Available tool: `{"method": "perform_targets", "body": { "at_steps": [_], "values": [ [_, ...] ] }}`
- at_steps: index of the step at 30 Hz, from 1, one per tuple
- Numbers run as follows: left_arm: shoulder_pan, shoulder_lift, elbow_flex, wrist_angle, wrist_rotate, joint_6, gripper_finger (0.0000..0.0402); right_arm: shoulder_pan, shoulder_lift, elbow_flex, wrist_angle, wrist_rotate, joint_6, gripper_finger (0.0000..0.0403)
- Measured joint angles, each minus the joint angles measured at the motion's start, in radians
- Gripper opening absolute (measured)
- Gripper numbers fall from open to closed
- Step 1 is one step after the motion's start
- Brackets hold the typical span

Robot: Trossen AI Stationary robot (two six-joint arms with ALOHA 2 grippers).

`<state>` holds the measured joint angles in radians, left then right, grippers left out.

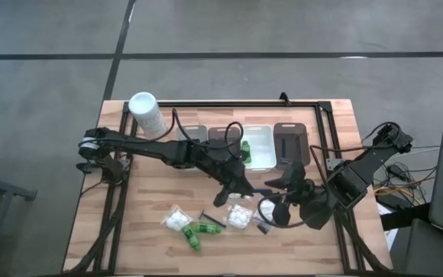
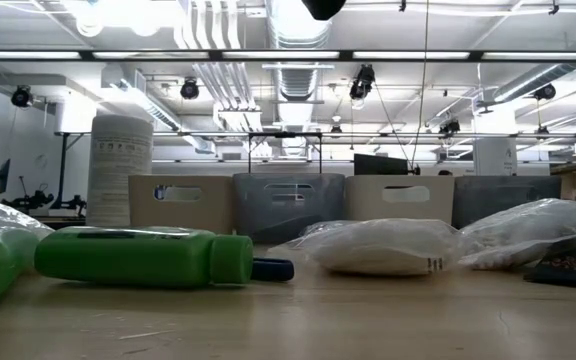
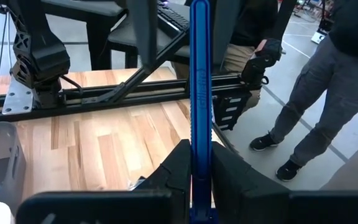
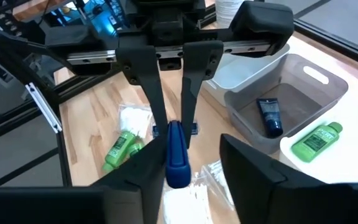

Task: Pick & Place Travel size toiletries
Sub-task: Put the top blue razor into the right black bin

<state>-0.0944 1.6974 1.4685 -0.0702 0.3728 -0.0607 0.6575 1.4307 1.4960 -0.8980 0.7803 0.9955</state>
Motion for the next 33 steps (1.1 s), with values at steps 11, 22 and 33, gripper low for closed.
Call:
{"method": "perform_targets", "body": {
  "at_steps": [11,22,33],
  "values": [
    [0.001,0.001,0.000,0.001,-0.016,0.020,0.0040,-0.003,0.000,0.000,0.002,-0.023,0.000,0.0032],
    [0.000,0.001,-0.001,0.017,-0.042,-0.006,0.0101,-0.004,-0.001,-0.009,-0.015,-0.030,0.012,0.0030],
    [0.000,-0.008,-0.001,-0.074,-0.193,-0.024,0.0230,-0.003,-0.001,-0.029,-0.192,0.073,0.239,0.0030]
  ]
}}
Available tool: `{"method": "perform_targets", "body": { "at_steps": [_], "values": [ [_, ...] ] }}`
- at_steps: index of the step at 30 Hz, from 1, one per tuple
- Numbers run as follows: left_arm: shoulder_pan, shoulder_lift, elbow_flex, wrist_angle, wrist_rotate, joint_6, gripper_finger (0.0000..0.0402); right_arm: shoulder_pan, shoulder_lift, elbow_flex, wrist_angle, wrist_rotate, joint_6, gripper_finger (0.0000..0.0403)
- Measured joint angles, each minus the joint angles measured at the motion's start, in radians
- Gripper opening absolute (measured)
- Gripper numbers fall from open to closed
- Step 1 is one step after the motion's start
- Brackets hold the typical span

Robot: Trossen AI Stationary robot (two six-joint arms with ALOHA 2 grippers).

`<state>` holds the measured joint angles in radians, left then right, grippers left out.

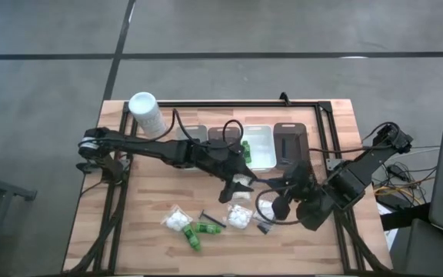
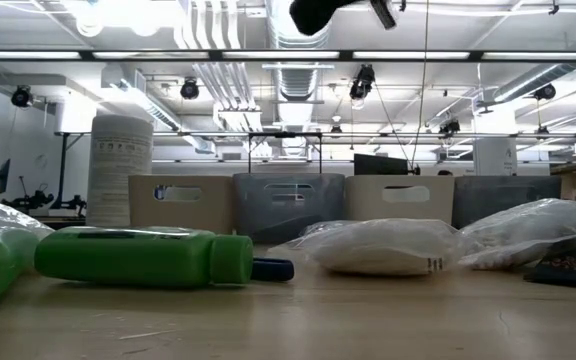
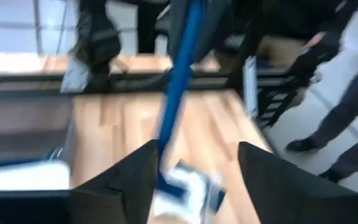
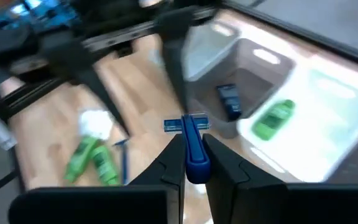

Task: Pick & Place Travel size toiletries
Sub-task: Put the top blue razor into the right black bin

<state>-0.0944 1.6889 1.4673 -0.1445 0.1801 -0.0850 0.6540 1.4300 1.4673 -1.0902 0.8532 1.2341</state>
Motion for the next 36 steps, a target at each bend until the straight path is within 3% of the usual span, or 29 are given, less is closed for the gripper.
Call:
{"method": "perform_targets", "body": {
  "at_steps": [5,10,15,20,29,32,36],
  "values": [
    [0.008,-0.021,0.000,-0.154,-0.109,0.017,0.0274,-0.001,0.004,0.000,-0.204,0.017,0.233,0.0030],
    [0.014,-0.027,0.000,-0.288,-0.114,0.037,0.0286,-0.002,0.011,-0.031,-0.492,-0.010,0.643,0.0029],
    [0.023,-0.028,-0.009,-0.363,-0.112,0.102,0.0283,-0.050,-0.036,-0.178,-0.484,-0.061,0.829,0.0029],
    [0.068,-0.057,-0.053,-0.382,-0.070,0.138,0.0283,-0.100,-0.064,-0.313,-0.475,-0.044,0.984,0.0029],
    [0.240,-0.238,-0.243,-0.359,0.134,0.168,0.0280,-0.304,-0.125,-0.417,-0.427,-0.069,0.910,0.0036],
    [0.305,-0.315,-0.324,-0.331,0.210,0.181,0.0280,-0.409,-0.164,-0.465,-0.329,-0.082,0.770,0.0035],
    [0.380,-0.404,-0.423,-0.294,0.326,0.183,0.0278,-0.565,-0.225,-0.573,-0.101,-0.177,0.524,0.0035]
  ]
}}
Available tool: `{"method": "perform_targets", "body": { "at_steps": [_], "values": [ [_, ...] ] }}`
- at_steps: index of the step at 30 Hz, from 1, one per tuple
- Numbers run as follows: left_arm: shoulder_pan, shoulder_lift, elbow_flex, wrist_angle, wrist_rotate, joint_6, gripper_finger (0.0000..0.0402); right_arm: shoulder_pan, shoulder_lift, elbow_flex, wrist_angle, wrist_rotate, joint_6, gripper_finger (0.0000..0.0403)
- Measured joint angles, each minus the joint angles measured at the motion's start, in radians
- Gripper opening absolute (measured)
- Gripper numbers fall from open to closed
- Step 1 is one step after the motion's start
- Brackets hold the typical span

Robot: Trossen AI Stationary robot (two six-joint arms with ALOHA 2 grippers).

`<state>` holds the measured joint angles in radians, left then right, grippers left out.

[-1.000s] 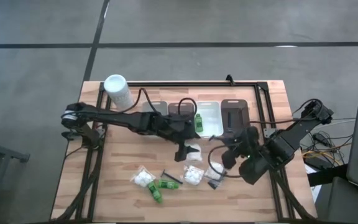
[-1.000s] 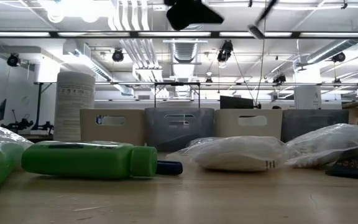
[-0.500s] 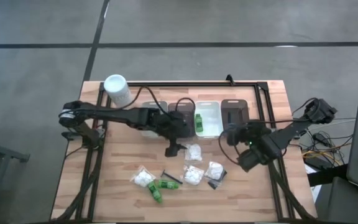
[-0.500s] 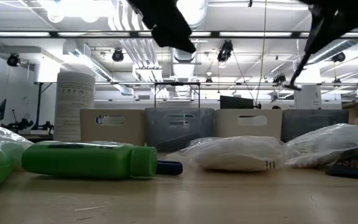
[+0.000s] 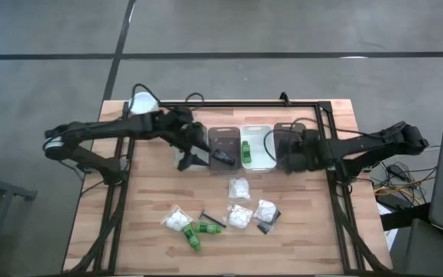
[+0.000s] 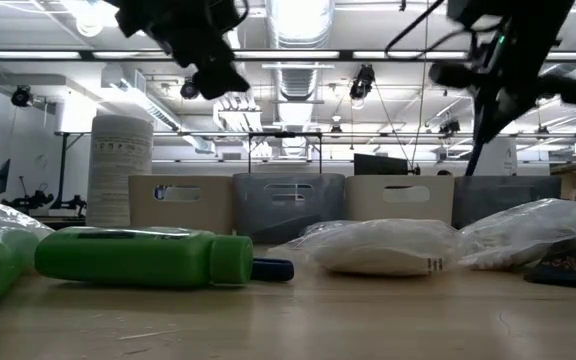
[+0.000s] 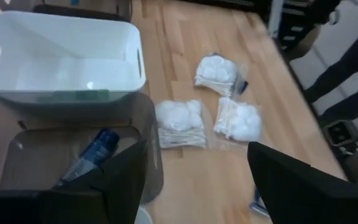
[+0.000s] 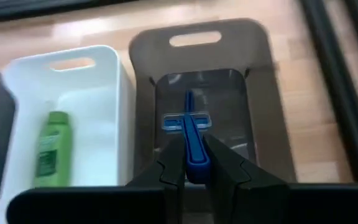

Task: Pick & Place Travel size toiletries
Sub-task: Put the top blue razor into the right black bin, then put the blue razor into the right black bin

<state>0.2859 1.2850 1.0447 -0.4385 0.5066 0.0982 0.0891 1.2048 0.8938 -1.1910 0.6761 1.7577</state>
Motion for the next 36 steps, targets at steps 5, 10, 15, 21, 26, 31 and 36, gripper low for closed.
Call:
{"method": "perform_targets", "body": {
  "at_steps": [5,10,15,21,26,31,36],
  "values": [
    [0.046,-0.072,-0.083,0.021,0.035,0.010,0.0278,-0.133,-0.052,-0.128,0.173,-0.023,-0.090,0.0036],
    [0.049,-0.097,-0.117,0.019,0.093,0.003,0.0278,-0.186,-0.058,-0.165,0.274,-0.021,-0.222,0.0043],
    [0.049,-0.096,-0.118,0.029,0.117,-0.024,0.0278,-0.198,-0.022,-0.168,0.300,0.047,-0.329,0.0046],
    [0.049,-0.095,-0.118,0.051,0.097,-0.081,0.0278,-0.216,0.049,-0.192,0.305,0.057,-0.346,0.0056],
    [0.049,-0.091,-0.118,0.089,0.016,-0.113,0.0278,-0.214,0.085,-0.194,0.309,0.007,-0.360,0.0115],
    [0.050,-0.091,-0.118,0.100,-0.011,-0.135,0.0278,-0.214,0.089,-0.196,0.300,-0.060,-0.378,0.0198],
    [0.049,-0.091,-0.118,0.100,0.005,-0.165,0.0278,-0.208,0.072,-0.196,0.299,-0.152,-0.402,0.0267]
  ]
}}
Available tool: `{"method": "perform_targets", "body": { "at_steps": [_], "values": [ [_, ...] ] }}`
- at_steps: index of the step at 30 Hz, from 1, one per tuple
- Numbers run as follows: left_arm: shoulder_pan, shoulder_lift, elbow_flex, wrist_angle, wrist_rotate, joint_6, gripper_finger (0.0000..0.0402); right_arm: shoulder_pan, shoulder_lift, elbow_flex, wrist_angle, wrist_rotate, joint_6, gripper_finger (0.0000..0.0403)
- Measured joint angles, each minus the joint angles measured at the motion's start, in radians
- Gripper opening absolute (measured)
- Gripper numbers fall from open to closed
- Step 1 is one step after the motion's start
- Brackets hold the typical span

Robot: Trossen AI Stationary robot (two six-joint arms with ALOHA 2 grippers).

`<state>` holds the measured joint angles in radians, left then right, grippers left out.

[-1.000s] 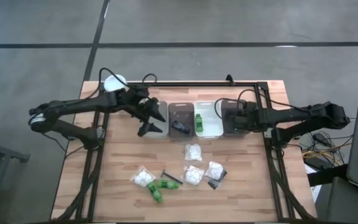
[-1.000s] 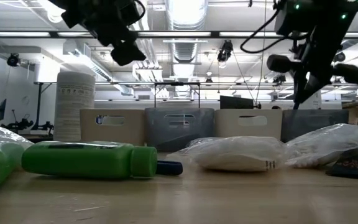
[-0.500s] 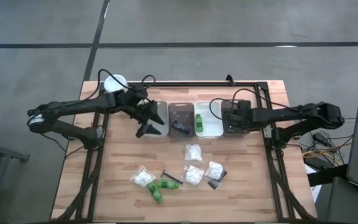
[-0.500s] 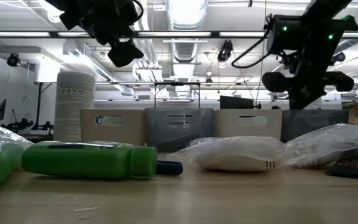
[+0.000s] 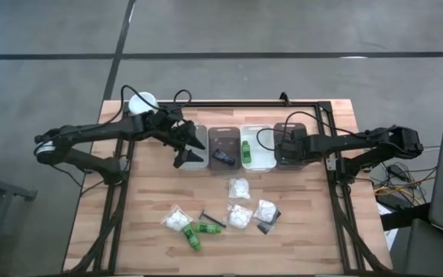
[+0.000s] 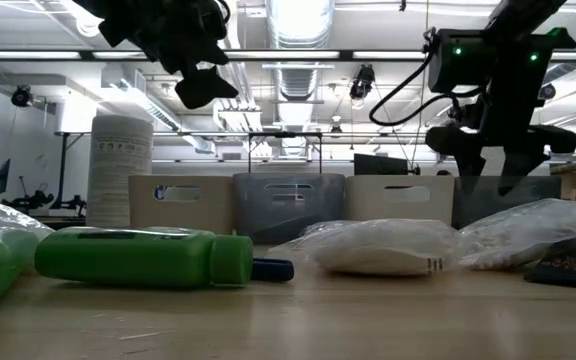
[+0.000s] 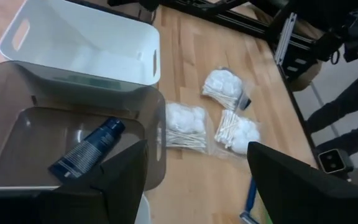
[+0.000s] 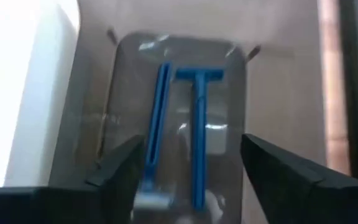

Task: Pick & Place Travel size toiletries
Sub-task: Put the blue razor into the right black bin

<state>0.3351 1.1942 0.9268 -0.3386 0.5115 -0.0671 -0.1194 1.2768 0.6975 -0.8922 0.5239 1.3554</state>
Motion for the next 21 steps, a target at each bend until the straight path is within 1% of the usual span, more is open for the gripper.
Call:
{"method": "perform_targets", "body": {
  "at_steps": [3,6,10,12,15,19,21],
  "values": [
    [0.001,0.000,0.000,-0.003,0.034,-0.014,0.0278,0.023,-0.015,0.009,-0.001,-0.052,-0.013,0.0297],
    [-0.001,0.000,0.000,-0.023,0.069,-0.023,0.0278,0.073,-0.028,0.034,-0.001,-0.059,-0.004,0.0318],
    [-0.010,0.000,0.000,-0.059,0.101,-0.047,0.0278,0.164,-0.031,0.081,0.004,-0.061,0.026,0.0335],
    [-0.021,0.000,0.000,-0.086,0.109,-0.051,0.0278,0.216,-0.029,0.101,0.014,-0.062,0.038,0.0339],
    [-0.052,0.000,-0.004,-0.107,0.147,-0.051,0.0278,0.296,-0.009,0.136,0.018,-0.062,0.073,0.0341],
    [-0.137,0.001,-0.039,-0.103,0.153,-0.033,0.0278,0.397,0.051,0.187,0.035,-0.062,0.126,0.0332],
    [-0.191,0.001,-0.063,-0.073,0.133,-0.018,0.0278,0.440,0.099,0.223,0.042,-0.062,0.145,0.0327]
  ]
}}
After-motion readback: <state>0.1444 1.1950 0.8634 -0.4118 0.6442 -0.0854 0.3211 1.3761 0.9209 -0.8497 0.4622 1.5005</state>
